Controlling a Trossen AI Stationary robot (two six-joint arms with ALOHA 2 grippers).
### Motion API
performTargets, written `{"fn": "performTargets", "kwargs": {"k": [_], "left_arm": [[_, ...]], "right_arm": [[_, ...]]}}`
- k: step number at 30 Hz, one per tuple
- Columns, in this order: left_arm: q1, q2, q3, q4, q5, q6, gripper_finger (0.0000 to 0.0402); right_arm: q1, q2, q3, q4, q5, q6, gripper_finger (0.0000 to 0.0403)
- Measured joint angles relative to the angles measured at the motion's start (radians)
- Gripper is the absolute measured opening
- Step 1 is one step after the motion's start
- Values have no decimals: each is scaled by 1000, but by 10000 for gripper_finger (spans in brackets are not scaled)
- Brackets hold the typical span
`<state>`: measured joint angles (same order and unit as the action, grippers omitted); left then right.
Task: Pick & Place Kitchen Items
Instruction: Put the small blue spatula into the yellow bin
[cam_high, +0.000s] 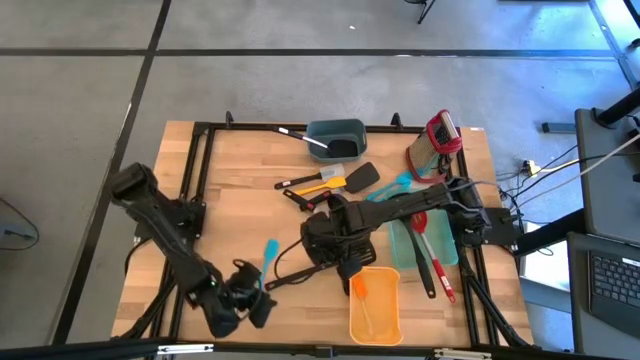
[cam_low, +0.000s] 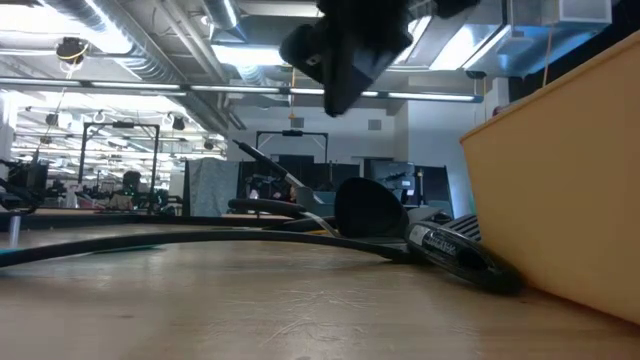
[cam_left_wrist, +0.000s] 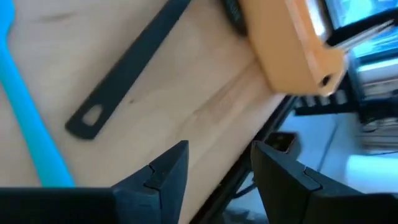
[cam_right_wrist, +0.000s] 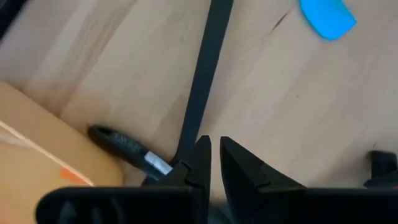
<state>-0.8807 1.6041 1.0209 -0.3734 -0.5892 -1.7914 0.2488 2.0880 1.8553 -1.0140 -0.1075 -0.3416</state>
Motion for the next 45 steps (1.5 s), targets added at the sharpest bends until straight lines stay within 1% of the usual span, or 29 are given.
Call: {"fn": "performTargets", "kwargs": {"k": [3, 5, 9, 10, 12, 15, 17, 22, 25, 28, 31, 33, 39, 42, 45], "left_arm": [[17, 72, 89, -157, 74, -37, 145], [34, 119, 162, -312, 121, -49, 129], [76, 214, 309, -626, 139, -52, 98], [88, 234, 335, -682, 140, -50, 92], [115, 260, 360, -745, 154, -49, 84], [163, 269, 354, -760, 235, -39, 84], [191, 269, 344, -754, 273, -28, 93], [242, 269, 343, -764, 331, -20, 131], [272, 272, 343, -764, 329, -33, 144], [300, 308, 343, -764, 332, -38, 147], [331, 363, 343, -750, 395, -31, 150], [348, 404, 342, -720, 432, 2, 156], [377, 463, 347, -696, 452, 75, 178], [380, 465, 347, -700, 453, 76, 177], [389, 466, 347, -694, 468, 78, 159]], "right_arm": [[-9, 0, 0, 50, -13, 14, 38], [-14, 0, 0, 64, -41, 18, 38], [-15, 0, 0, 44, -54, 24, 38], [-14, 0, 0, 39, -54, 24, 38], [-14, -8, -1, 17, -56, 21, 38], [-22, -33, -1, -6, -70, 16, 38], [-33, -55, -1, -20, -85, 16, 38], [-70, -139, 0, -33, -92, 31, 38], [-92, -185, 0, -25, -92, 56, 38], [-113, -229, 0, -16, -91, 79, 38], [-131, -256, 0, -6, -91, 99, 38], [-142, -261, 1, 8, -91, 118, 38], [-151, -269, 0, 4, -88, 153, 38], [-142, -269, 0, 4, -93, 155, 38], [-135, -269, 0, 4, -96, 170, 38]]}}
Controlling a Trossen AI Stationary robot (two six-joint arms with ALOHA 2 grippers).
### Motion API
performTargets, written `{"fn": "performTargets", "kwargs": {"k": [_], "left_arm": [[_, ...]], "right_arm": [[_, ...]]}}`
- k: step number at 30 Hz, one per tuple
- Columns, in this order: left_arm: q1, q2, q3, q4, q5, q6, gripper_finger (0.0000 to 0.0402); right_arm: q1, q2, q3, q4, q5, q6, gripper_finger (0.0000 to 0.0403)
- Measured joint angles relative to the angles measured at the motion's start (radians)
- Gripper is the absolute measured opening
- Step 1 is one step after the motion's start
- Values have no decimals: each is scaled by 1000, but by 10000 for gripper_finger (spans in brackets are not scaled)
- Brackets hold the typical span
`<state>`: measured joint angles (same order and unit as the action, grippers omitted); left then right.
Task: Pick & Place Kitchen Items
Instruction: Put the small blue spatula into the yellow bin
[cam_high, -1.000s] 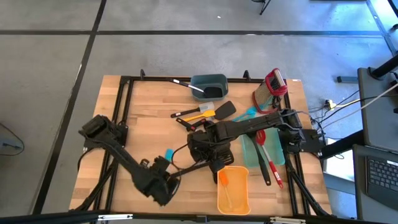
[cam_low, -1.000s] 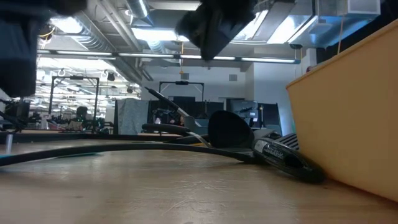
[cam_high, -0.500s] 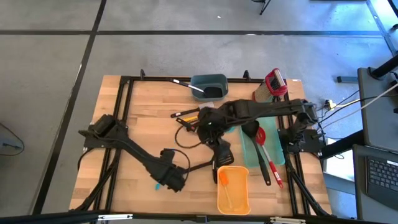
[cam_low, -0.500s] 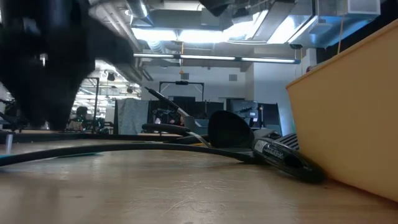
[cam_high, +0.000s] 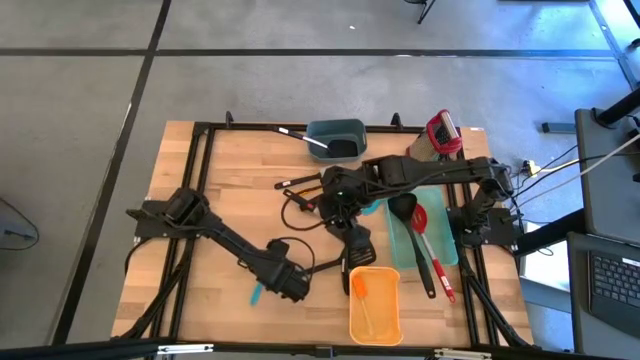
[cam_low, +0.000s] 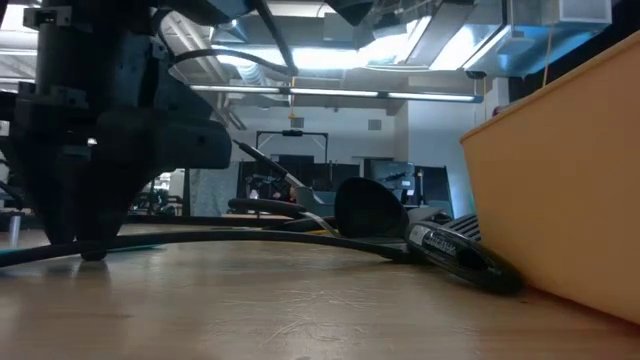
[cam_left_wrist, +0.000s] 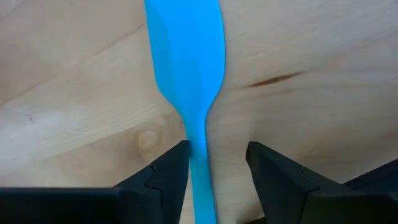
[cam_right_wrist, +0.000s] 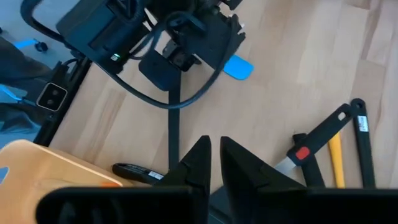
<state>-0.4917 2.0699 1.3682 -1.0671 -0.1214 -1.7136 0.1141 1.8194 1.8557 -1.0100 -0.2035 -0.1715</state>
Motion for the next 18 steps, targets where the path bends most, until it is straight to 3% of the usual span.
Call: {"fn": "performTargets", "kwargs": {"k": [7, 18], "left_arm": [[5, -6, -30, 32, 18, -6, 81], [10, -10, -47, 43, 38, -28, 12]], "right_arm": [[4, 0, 0, 8, 0, 7, 38], [20, 1, 0, 21, -3, 12, 38]]}}
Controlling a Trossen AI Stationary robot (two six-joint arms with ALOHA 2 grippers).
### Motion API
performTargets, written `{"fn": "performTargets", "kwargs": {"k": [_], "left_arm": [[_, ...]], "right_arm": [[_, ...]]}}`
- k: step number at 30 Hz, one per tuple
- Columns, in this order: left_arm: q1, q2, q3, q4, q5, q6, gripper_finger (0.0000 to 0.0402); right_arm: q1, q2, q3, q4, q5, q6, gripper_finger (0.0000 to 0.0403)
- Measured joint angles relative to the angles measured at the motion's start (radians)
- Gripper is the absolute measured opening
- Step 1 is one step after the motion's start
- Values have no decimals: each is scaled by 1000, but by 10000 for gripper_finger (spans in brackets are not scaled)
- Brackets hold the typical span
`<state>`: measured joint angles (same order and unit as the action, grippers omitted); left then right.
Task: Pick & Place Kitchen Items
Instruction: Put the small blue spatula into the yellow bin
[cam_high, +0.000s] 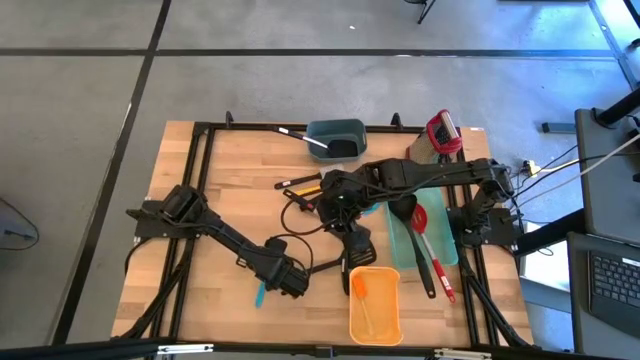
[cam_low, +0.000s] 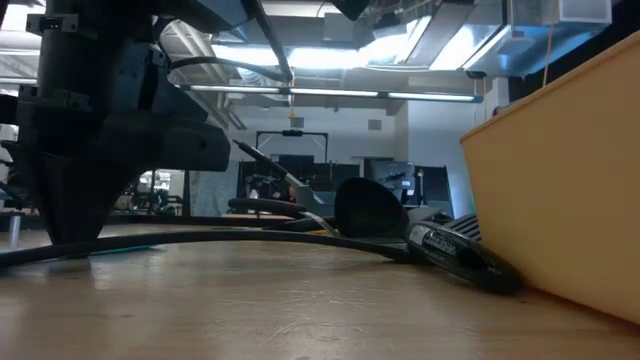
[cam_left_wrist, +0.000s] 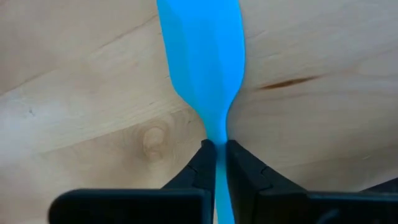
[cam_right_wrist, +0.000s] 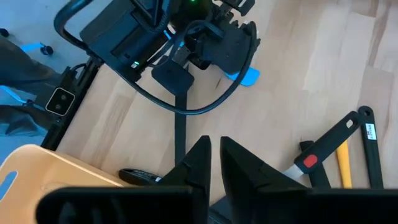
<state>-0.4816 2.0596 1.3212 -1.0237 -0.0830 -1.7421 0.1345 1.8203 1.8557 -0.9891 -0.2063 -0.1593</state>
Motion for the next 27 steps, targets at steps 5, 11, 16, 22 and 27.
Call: {"fn": "performTargets", "kwargs": {"k": [5, 11, 16, 22, 27], "left_arm": [[-8, -21, -8, 4, -23, -27, 7], [-36, -113, -34, 29, -130, -101, 2], [-51, -206, -126, 172, -188, -137, 1], [-110, -264, -210, 219, -271, -289, 0], [-187, -323, -208, 87, -331, -442, 1]], "right_arm": [[11, 0, 0, 1, -4, 6, 38], [18, 0, 0, -2, -5, 13, 38], [18, 1, 0, -6, -9, 40, 38], [17, 1, 0, -25, -16, 36, 38], [17, 1, 0, -27, -15, -87, 38]]}}
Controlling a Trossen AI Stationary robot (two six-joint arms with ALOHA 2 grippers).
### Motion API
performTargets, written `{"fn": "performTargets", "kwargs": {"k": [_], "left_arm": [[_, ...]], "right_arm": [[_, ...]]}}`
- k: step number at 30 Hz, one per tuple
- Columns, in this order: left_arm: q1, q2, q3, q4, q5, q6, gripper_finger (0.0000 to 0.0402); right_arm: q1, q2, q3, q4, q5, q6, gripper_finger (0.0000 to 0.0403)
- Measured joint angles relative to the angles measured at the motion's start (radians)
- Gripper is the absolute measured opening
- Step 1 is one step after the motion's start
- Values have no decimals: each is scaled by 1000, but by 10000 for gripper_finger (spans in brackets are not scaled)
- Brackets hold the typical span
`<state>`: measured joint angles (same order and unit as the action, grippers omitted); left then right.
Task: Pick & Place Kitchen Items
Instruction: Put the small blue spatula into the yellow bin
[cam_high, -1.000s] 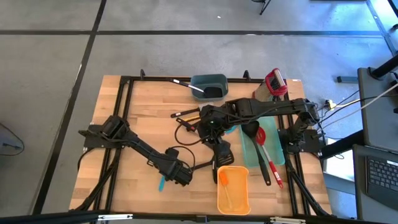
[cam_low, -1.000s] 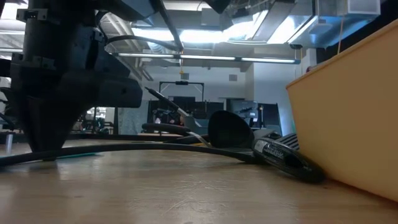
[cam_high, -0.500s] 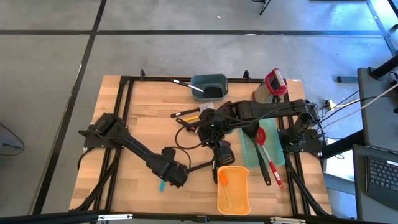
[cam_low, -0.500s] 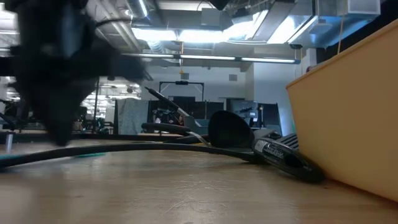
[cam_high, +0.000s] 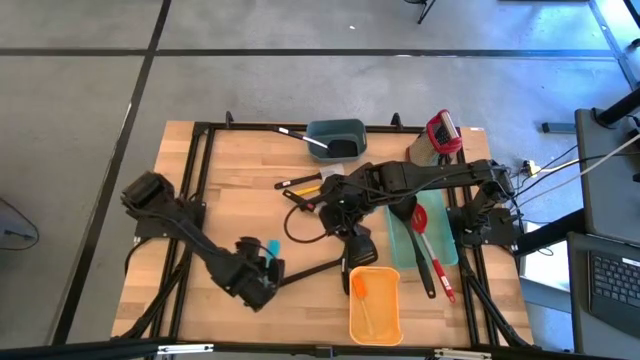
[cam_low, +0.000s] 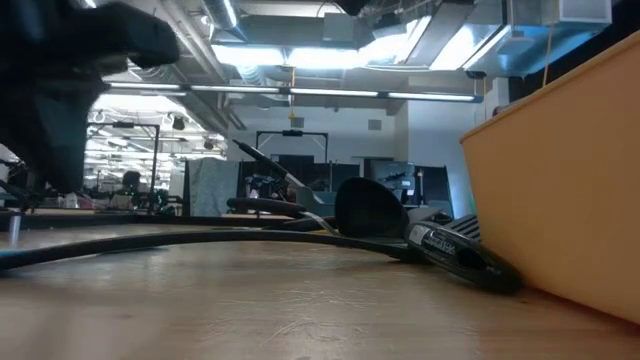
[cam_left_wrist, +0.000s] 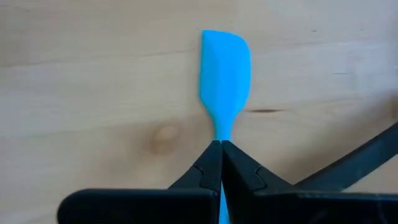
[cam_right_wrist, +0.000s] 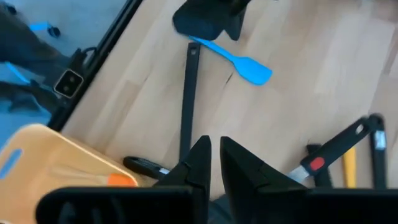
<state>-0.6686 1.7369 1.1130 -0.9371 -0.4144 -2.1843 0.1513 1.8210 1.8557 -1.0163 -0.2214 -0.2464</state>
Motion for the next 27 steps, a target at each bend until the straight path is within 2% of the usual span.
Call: {"fn": "performTargets", "kwargs": {"k": [7, 14, 19, 27], "left_arm": [[-54, -60, 0, 33, 31, -5, 1], [-129, -91, 29, 142, 50, -6, 1], [-189, -91, 74, 182, 49, -13, 2], [-208, -91, 89, 184, 80, -22, 2]], "right_arm": [[-18, 55, 0, 157, 5, -52, 38], [-35, 194, 0, 217, -111, -55, 39], [-30, 281, 0, 258, -113, -147, 39], [23, 384, 0, 474, -80, -162, 39]]}}
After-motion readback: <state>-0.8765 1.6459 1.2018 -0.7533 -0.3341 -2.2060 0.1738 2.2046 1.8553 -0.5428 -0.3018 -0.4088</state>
